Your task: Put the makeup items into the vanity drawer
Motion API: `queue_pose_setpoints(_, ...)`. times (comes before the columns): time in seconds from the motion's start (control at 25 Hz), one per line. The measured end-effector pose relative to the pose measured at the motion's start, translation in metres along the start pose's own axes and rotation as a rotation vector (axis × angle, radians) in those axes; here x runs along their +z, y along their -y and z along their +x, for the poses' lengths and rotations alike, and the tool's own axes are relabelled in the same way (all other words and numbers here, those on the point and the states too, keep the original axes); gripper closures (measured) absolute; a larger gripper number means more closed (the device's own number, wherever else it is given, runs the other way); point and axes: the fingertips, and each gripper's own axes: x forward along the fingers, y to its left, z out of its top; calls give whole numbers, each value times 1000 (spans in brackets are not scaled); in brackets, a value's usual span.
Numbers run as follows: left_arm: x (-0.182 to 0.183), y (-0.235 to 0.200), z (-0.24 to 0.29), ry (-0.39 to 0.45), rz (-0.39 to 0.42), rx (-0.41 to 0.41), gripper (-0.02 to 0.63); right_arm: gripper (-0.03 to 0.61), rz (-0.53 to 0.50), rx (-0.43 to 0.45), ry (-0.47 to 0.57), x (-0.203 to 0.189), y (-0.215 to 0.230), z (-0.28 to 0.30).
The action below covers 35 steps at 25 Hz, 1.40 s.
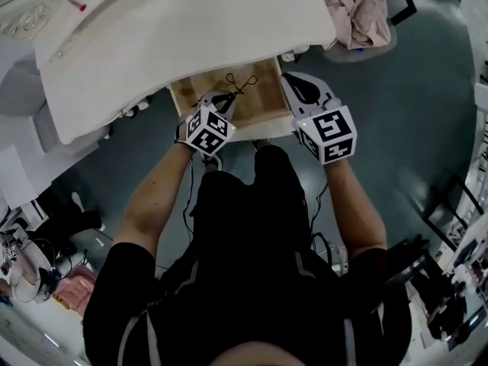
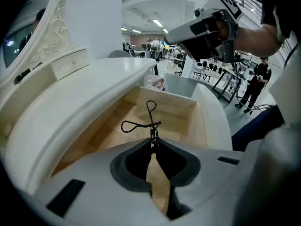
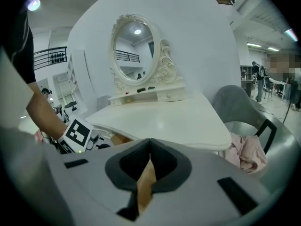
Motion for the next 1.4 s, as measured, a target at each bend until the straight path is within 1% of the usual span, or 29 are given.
queue_pose_setpoints(0.2,-4,2,29,-45,-6,-28,580,572,17,-7,2,-7,7,0)
queue_pose_setpoints(0.36,-11,1,47,-80,-13,-31,580,572,44,-6,3,-17,7,-2)
queue_pose_setpoints(0.48,-12,-2,58,-93,-8,-27,580,572,62,-9,0,-26,12,-2)
queue_pose_setpoints(0.72,-12,-4,69,-105,-36,-23,580,572,82,-4,-4,-33,19,1)
queue_pose_setpoints(0.92,-14,-11,76,-123,-37,19,580,572,83,-3,9,-32,20,0)
queue_pose_setpoints(1.16,-11,-13,78,-114,-32,38,578,572,91,0,0,-38,19,0)
queue_pose_setpoints(1.28,-8,-13,75,-106,-15,35,560,572,89,1,10,-34,17,-2)
queue_pose_setpoints(1.4,-3,-14,68,-91,-20,42,545,572,81,0,21,-26,16,-6)
